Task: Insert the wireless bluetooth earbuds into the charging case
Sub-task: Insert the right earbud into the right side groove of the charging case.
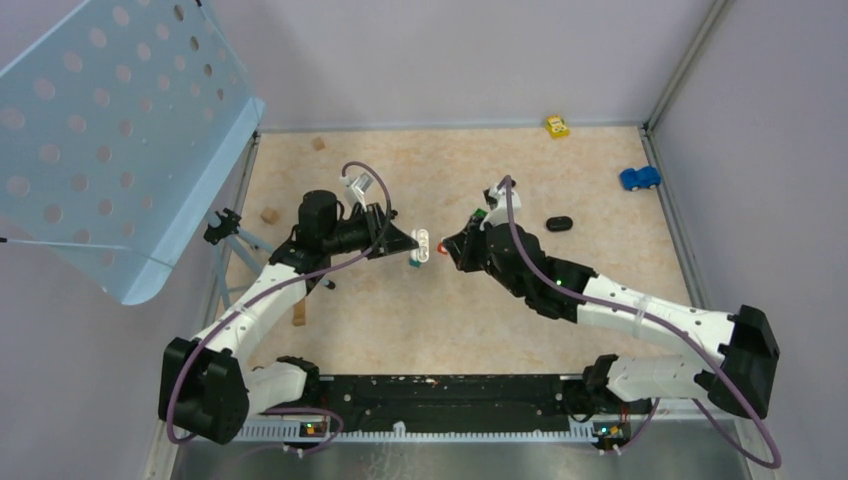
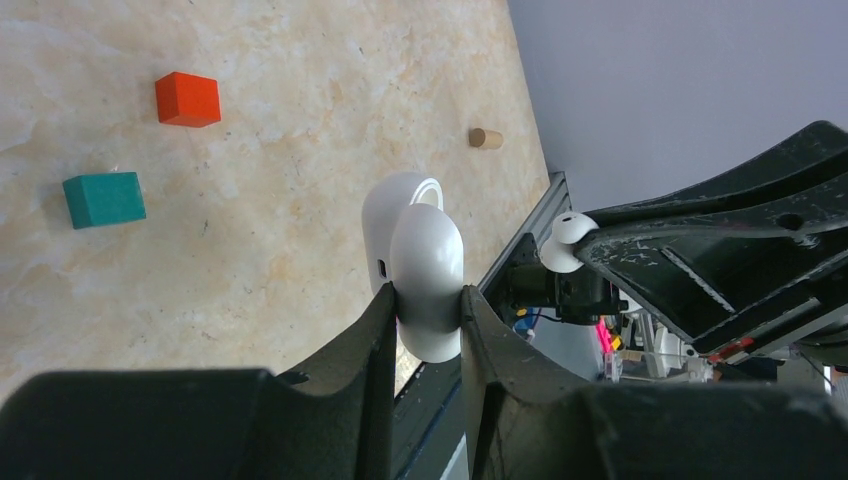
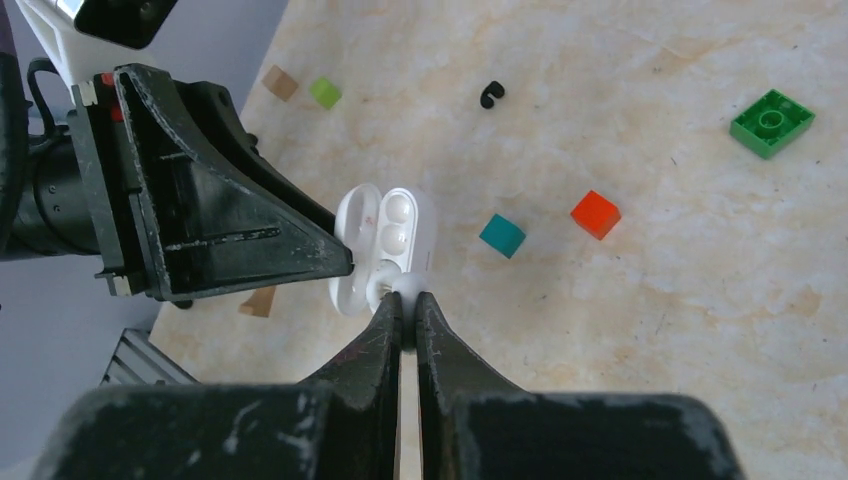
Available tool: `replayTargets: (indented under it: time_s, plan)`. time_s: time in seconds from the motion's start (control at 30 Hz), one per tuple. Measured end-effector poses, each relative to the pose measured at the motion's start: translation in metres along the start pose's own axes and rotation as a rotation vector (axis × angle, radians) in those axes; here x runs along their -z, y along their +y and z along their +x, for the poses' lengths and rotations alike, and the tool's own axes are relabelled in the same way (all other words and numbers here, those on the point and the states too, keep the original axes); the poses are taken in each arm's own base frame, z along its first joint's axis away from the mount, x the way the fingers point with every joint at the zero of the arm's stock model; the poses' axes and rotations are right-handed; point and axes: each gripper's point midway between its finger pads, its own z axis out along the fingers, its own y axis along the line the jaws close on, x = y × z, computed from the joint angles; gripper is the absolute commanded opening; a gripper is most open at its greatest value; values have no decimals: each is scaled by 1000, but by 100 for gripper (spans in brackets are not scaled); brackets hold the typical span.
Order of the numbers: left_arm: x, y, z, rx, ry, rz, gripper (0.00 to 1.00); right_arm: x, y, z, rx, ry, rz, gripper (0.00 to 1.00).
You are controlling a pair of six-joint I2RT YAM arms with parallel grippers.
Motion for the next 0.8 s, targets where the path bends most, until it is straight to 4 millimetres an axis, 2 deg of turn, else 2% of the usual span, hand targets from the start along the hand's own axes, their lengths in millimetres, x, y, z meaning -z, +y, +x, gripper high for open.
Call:
replayTargets:
  time_s: [0.3, 0.8]
  plan:
    - [-1, -1, 1, -9, 3, 5, 6, -23, 20, -9, -37, -32, -28, 0]
    - [-2, -3, 3, -17, 9, 8, 6, -44, 27, -1, -49, -22, -22, 0]
